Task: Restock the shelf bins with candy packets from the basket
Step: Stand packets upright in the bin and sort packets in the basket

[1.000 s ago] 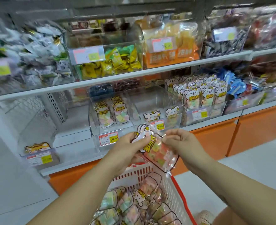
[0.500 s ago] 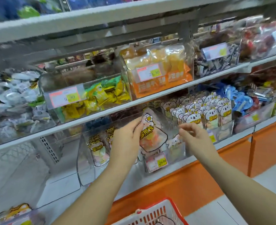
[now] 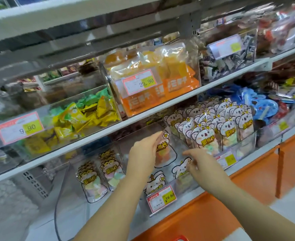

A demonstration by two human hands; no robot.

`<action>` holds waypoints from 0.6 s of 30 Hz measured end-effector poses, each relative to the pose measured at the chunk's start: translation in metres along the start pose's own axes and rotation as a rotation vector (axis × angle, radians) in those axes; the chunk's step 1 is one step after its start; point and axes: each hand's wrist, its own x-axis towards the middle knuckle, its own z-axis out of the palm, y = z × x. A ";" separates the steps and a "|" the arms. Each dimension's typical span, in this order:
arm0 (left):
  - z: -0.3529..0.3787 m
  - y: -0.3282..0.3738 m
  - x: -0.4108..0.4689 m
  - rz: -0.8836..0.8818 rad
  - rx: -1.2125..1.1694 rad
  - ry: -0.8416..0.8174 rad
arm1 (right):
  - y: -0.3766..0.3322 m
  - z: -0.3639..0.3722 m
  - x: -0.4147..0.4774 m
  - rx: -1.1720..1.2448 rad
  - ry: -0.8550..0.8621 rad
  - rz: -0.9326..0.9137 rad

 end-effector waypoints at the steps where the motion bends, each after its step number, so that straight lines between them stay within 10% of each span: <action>1: 0.006 -0.002 0.004 -0.037 -0.036 -0.041 | 0.002 0.000 0.001 -0.011 0.004 -0.007; 9: 0.042 -0.015 0.032 -0.353 -0.298 -0.573 | 0.005 0.006 0.003 -0.013 0.041 -0.036; 18: 0.047 -0.016 0.032 -0.281 -0.229 -0.891 | 0.006 0.011 0.000 -0.029 0.082 -0.071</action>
